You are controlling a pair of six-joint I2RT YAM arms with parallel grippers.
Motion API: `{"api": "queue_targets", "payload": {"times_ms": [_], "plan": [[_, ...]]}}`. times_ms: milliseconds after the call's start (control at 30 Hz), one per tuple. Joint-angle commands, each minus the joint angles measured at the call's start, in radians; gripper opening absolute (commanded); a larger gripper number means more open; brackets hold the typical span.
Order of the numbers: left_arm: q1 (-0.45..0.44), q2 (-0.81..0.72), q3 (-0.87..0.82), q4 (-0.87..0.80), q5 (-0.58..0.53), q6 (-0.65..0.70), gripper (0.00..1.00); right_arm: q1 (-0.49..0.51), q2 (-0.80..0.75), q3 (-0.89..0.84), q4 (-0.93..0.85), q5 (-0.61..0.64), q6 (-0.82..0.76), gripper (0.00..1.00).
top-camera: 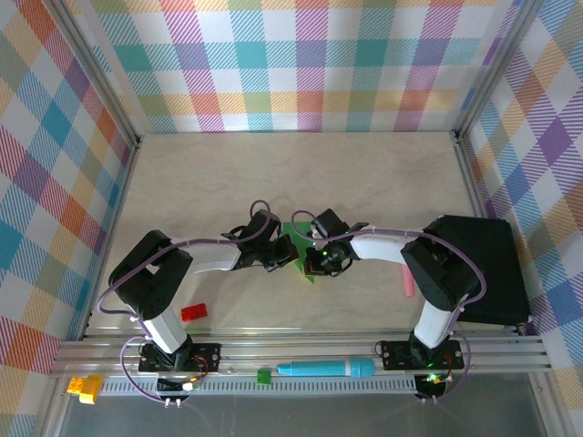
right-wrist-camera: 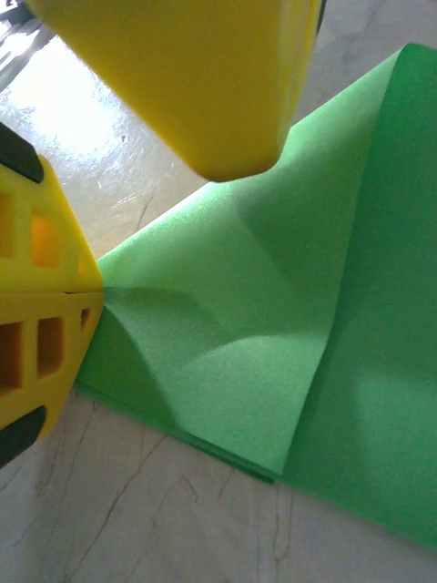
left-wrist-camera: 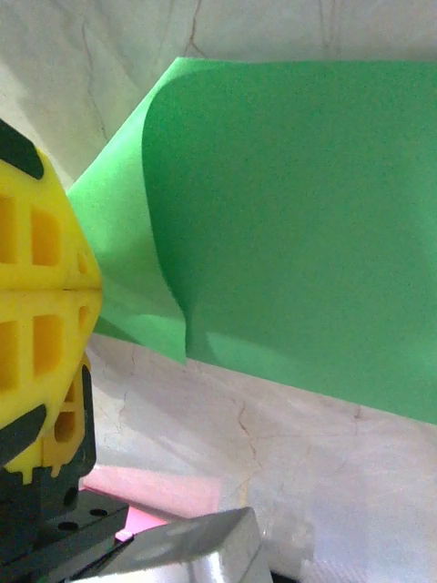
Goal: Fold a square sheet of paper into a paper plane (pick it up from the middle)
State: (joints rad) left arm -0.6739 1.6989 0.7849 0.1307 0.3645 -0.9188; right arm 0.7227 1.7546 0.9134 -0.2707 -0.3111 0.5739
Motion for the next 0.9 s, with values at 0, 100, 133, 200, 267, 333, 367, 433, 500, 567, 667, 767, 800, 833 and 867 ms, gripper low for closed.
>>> {"api": "queue_targets", "payload": {"times_ms": [0,100,133,200,267,333,367,433,500,567,667,767,800,833,867], "plan": [[-0.019,0.034,-0.010,0.070,0.032,0.016,0.05,0.001,0.050,-0.008,-0.077,0.040,0.017,0.00],[-0.023,0.057,-0.010,0.092,0.043,0.020,0.05,0.001,0.052,-0.009,-0.084,0.040,0.015,0.00],[-0.023,0.065,-0.011,0.099,0.046,0.023,0.05,0.001,0.052,-0.009,-0.085,0.040,0.016,0.00],[-0.022,0.075,-0.010,0.099,0.047,0.029,0.05,0.001,0.054,-0.010,-0.092,0.041,0.016,0.00],[-0.022,0.082,-0.010,0.088,0.038,0.038,0.05,0.001,0.057,-0.012,-0.094,0.043,0.016,0.00],[-0.022,0.084,-0.008,0.069,0.024,0.044,0.05,0.001,0.060,-0.015,-0.098,0.045,0.016,0.00],[-0.023,0.086,-0.006,0.053,0.013,0.049,0.05,0.001,0.063,-0.016,-0.102,0.049,0.016,0.00],[-0.023,0.085,-0.002,0.014,-0.014,0.062,0.05,0.001,0.065,-0.021,-0.110,0.054,0.014,0.00],[-0.022,0.084,0.003,-0.020,-0.040,0.074,0.05,0.001,0.071,-0.030,-0.121,0.067,0.008,0.00],[-0.019,0.085,0.007,-0.047,-0.063,0.085,0.05,0.001,0.077,-0.041,-0.136,0.083,0.000,0.00],[-0.006,0.092,0.010,-0.066,-0.076,0.095,0.05,0.000,0.087,-0.066,-0.158,0.111,-0.015,0.00],[0.015,0.099,0.019,-0.076,-0.079,0.106,0.07,-0.006,0.087,-0.094,-0.169,0.126,-0.026,0.00],[0.023,0.101,0.022,-0.079,-0.079,0.109,0.07,-0.009,0.085,-0.102,-0.171,0.129,-0.030,0.00],[0.034,0.103,0.027,-0.084,-0.078,0.116,0.08,-0.014,0.082,-0.111,-0.173,0.131,-0.035,0.00],[0.047,0.106,0.034,-0.089,-0.076,0.123,0.09,-0.017,0.080,-0.118,-0.174,0.133,-0.040,0.00]]}}
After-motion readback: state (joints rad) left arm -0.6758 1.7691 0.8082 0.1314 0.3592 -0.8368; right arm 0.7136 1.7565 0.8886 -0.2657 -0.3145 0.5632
